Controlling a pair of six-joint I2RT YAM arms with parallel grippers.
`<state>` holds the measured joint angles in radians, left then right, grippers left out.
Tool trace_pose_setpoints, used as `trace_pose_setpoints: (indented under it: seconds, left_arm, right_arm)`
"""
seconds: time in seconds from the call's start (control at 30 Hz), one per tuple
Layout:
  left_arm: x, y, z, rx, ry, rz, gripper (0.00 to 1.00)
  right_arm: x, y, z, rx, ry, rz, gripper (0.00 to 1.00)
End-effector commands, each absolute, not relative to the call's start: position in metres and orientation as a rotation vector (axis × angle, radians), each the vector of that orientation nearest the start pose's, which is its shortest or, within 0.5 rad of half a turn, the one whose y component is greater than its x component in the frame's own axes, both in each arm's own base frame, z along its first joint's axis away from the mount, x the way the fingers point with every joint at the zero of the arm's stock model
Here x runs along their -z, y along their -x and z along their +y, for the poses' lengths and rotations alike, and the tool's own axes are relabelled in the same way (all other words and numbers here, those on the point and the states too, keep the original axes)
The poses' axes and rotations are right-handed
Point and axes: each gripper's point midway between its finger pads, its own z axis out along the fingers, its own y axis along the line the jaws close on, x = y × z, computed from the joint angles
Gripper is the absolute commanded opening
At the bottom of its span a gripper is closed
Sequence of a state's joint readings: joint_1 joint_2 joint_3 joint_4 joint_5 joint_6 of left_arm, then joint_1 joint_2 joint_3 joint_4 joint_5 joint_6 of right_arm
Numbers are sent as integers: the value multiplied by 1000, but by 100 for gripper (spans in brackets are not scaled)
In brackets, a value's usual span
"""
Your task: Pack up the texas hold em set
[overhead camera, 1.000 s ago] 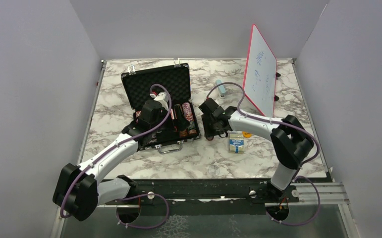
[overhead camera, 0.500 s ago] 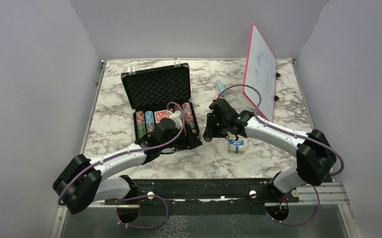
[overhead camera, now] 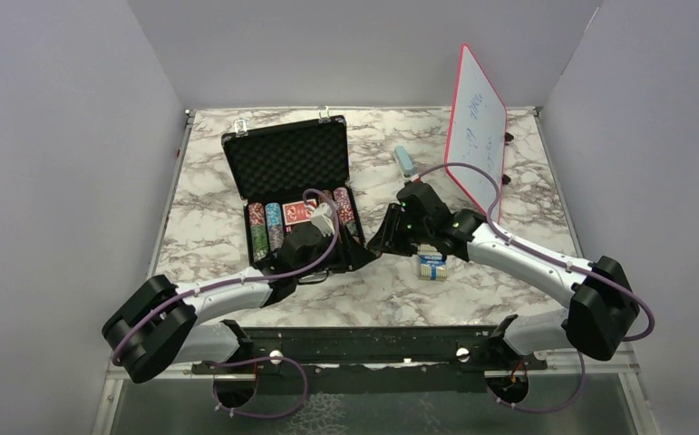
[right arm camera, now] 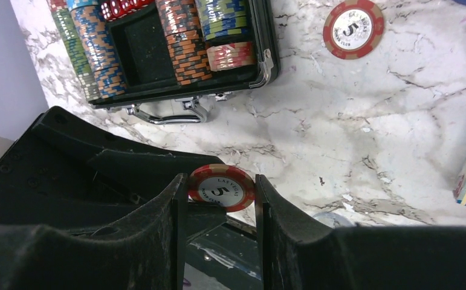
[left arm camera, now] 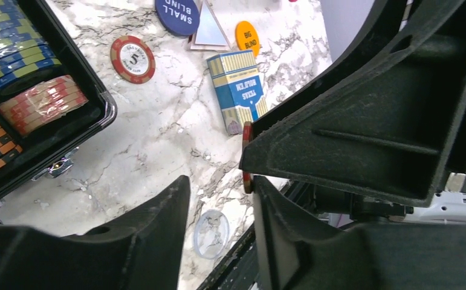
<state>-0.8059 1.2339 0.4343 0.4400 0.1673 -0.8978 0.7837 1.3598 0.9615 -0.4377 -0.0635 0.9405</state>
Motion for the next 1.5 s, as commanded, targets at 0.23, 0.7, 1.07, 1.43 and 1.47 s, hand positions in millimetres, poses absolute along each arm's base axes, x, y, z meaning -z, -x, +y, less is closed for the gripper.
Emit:
trace_pose_setpoints:
  seconds: [0.23,0.7,1.07,1.43,1.47]
  left_arm:
    - [-140,-217,-314,1311,0,2043,5]
    - [-143,-222,-313,1012,-680,1901,0]
    - [-123,-257,-290,558,-1265,1862,0]
    - [-108,-259,-278,609,-1411,1867,0]
    - [-106,-258,-279,619,-1418,1871,0]
  right_arm:
    - [-137,-213,298,-942,-212,2599,37]
    - [-132,-232,234,-557,-312,2482,64]
    - [-125,-238,215,-466,-226,2402,64]
    - [-120,-239,218,-502,-202,2376,63]
    - [-121,-239,219,-505,-197,2375,63]
